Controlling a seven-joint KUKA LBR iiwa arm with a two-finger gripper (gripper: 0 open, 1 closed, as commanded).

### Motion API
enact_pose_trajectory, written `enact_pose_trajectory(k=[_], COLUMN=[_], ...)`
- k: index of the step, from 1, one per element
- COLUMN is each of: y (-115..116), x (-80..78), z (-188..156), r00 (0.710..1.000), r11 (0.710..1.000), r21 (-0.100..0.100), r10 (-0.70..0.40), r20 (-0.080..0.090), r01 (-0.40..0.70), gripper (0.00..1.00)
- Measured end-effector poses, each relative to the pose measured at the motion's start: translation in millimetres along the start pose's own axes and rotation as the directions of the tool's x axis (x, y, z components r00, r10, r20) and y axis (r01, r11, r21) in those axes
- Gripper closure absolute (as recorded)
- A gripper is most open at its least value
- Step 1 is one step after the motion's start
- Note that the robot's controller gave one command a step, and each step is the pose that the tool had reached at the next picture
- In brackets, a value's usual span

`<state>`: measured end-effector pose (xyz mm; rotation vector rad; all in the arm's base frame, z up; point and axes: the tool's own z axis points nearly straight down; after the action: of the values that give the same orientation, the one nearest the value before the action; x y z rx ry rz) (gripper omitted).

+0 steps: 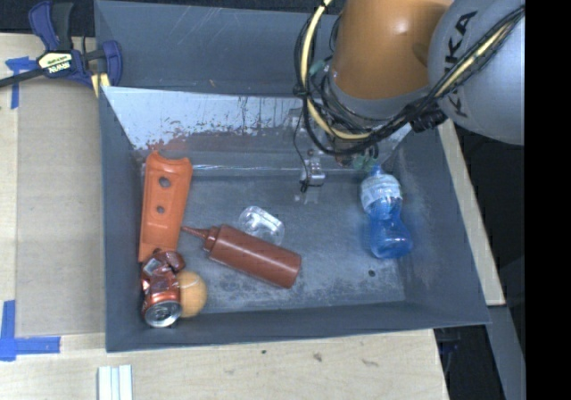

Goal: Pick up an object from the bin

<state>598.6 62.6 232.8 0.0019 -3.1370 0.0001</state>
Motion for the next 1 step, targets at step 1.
enact_pose_trajectory(k=[1], y=[-0.4], x=[-1.2], z=[-5.3], r00=[1.0], r11=[1.0], r21=[-0.001], r10=[0.002], r20=[0.009], r01=[-0.002], gripper=[0.0])
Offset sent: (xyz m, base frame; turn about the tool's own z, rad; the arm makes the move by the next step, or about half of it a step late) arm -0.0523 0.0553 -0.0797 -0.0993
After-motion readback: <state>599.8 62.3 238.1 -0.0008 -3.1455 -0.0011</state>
